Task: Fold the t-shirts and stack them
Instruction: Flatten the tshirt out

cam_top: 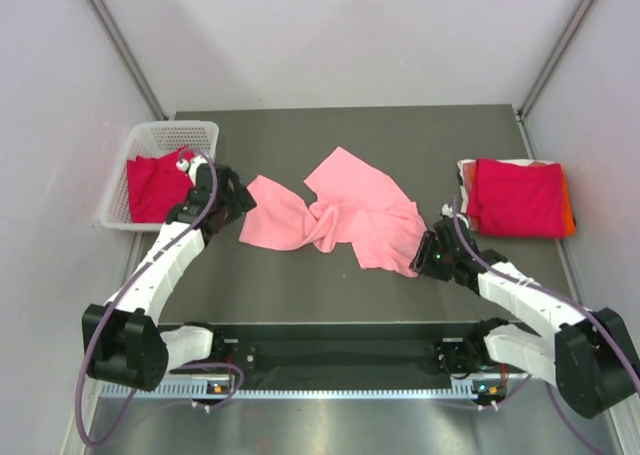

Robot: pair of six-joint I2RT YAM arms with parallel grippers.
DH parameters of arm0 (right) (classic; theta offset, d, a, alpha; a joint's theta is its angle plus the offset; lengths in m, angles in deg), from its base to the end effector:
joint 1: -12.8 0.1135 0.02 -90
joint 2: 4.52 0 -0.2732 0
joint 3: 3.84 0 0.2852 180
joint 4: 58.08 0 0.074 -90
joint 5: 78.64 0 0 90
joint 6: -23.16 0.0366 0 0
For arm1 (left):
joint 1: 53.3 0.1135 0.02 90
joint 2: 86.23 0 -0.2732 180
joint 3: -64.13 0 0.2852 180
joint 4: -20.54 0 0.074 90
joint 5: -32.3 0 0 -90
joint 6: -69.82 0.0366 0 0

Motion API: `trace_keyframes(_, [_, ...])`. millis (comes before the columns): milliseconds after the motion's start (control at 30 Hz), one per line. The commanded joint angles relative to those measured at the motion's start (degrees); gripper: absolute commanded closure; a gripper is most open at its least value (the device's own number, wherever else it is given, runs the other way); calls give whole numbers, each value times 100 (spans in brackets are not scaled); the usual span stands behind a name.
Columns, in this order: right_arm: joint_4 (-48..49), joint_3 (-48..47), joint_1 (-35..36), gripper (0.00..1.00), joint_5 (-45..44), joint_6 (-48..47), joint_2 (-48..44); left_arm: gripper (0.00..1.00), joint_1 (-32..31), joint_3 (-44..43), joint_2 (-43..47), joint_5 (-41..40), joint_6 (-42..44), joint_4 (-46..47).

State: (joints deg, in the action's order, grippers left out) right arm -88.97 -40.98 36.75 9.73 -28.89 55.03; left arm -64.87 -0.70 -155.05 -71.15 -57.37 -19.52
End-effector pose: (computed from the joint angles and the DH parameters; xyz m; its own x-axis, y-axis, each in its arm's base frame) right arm 0.1935 0.0848 0.1516 -0.8178 0.3094 -0.4853 0.1429 0.9260 0.3495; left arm 0.2805 -0.0487 0.2722 -0.5615 -0.4851 -0.6703 -0.3868 0.8700 -0.3056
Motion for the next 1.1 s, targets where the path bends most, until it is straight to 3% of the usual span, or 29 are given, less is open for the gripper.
trace_keyframes(0, [424,56,154,57,-197,203,153,19,76,30,88,-254,-148,165])
trace_keyframes(267, [802,293,321,61,-294,423,469,21,111,206,316,-413,-403,235])
trace_keyframes(433, [820,241,409,77,-303,476,576,22,129,276,325,-360,-465,261])
trace_keyframes(467, [811,249,401,87,-320,476,514,22,129,285,325,-368,-465,244])
trace_keyframes(533, [715,258,409,99,-390,476,208,23,129,311,395,-377,-473,235])
trace_keyframes(800, [-602,161,401,100,-1357,572,-1216,26,129,882,633,-308,-605,735])
trace_keyframes(1067, [-1044,179,409,100,-1657,942,-1868,32,138,778,-307,-298,-851,841])
